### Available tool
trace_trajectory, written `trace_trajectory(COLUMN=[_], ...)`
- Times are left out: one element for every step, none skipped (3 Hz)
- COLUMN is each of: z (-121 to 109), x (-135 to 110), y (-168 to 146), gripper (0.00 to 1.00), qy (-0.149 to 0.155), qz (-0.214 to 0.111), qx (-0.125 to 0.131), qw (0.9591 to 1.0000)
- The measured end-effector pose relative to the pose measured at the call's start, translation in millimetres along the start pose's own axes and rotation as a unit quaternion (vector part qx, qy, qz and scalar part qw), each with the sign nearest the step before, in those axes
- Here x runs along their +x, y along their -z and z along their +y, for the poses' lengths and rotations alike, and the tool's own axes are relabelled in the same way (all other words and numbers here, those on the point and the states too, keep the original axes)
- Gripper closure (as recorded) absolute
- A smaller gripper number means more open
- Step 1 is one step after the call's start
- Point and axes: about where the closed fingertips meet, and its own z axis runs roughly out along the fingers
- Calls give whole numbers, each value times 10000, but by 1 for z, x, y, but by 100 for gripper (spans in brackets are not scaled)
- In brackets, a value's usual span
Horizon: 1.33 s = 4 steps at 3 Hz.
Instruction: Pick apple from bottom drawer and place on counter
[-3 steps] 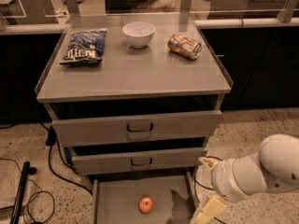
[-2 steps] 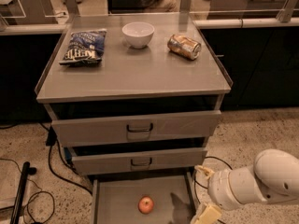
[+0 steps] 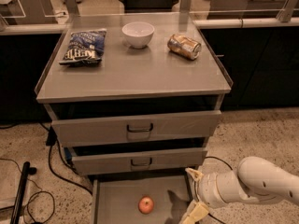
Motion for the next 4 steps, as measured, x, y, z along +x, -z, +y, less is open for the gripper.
trace_trajectory(z=[-17,-17,-21,-33], x=[3,3,7,26], y=[-9,-9,-19,-46], gripper=[0,0,0,0], qy=[-206,-206,-282,-497], qz=[3,3,46,-95], qx=[91,90,-18,-190], qw=[9997,9997,9996,9985])
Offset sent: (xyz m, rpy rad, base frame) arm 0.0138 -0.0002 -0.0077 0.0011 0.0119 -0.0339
